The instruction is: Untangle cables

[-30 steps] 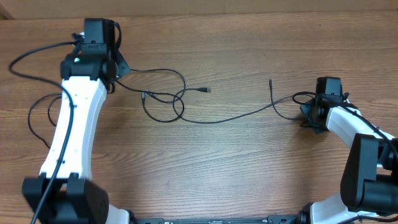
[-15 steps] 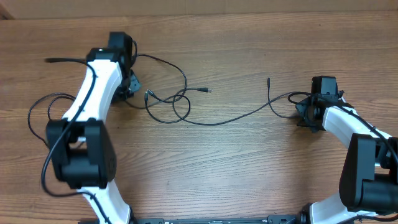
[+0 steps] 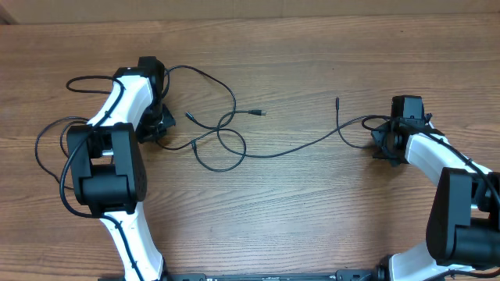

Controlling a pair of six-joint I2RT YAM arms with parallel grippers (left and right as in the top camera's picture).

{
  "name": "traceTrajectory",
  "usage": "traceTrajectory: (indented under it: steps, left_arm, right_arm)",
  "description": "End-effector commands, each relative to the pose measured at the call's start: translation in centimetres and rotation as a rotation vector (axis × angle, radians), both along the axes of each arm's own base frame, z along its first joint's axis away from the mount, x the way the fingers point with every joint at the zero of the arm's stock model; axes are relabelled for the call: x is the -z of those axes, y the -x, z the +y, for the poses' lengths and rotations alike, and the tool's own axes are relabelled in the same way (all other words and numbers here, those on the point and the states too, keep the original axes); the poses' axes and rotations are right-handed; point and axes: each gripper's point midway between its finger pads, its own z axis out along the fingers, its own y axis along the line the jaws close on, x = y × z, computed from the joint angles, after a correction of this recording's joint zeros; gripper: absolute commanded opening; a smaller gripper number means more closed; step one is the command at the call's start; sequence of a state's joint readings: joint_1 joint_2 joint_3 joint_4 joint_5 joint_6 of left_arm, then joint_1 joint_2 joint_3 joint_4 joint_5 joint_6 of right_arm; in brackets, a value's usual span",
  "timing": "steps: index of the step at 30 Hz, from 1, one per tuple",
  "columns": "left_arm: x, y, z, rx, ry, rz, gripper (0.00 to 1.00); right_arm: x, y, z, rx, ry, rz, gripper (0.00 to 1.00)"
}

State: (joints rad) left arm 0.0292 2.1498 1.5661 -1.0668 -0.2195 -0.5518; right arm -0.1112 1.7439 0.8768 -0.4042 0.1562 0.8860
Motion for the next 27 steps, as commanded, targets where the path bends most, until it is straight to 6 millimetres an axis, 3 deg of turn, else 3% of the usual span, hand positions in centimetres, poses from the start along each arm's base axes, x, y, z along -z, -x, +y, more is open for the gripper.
traceTrajectory:
  steps: [1,4,8,9,11,15,18,23,27]
  left_arm:
    - [1.2,0.0,0.0,-0.018,0.015,0.023,0.04]
    - [2.0,0.6,-0.1,-0.015,0.015,0.058,0.05]
    - [2.8,1.2,-0.1,-0.013,0.014,0.087,0.22]
    - [3.0,1.3,-0.1,-0.013,0.014,0.091,0.43]
    - [3.2,1.3,-0.3,0.000,0.027,0.098,0.96]
    - [3.1,0.6,-2.1,0.072,0.143,0.084,1.00]
    - [1.8,-0.7,-3.5,0.113,0.232,0.055,1.00]
    - [-3.4,-3.8,-4.3,0.121,0.281,-0.028,1.00]
    - [-7.9,-6.2,-6.2,0.136,0.378,-0.125,1.00]
  right_arm:
    - [3.9,3.5,2.2,-0.031,-0.094,0.141,0.04]
    - [3.9,3.5,2.3,-0.032,-0.098,0.141,0.04]
    - [4.0,3.5,2.4,-0.034,-0.105,0.140,0.04]
    - [4.0,3.5,2.4,-0.034,-0.105,0.140,0.04]
    - [4.0,3.5,2.4,-0.034,-0.105,0.140,0.04]
    - [3.9,3.3,2.4,-0.035,-0.104,0.134,0.04]
    - [3.9,3.3,2.4,-0.035,-0.104,0.133,0.04]
    - [3.9,3.3,2.4,-0.035,-0.104,0.133,0.04]
    - [3.9,3.3,2.4,-0.035,-0.104,0.133,0.04]
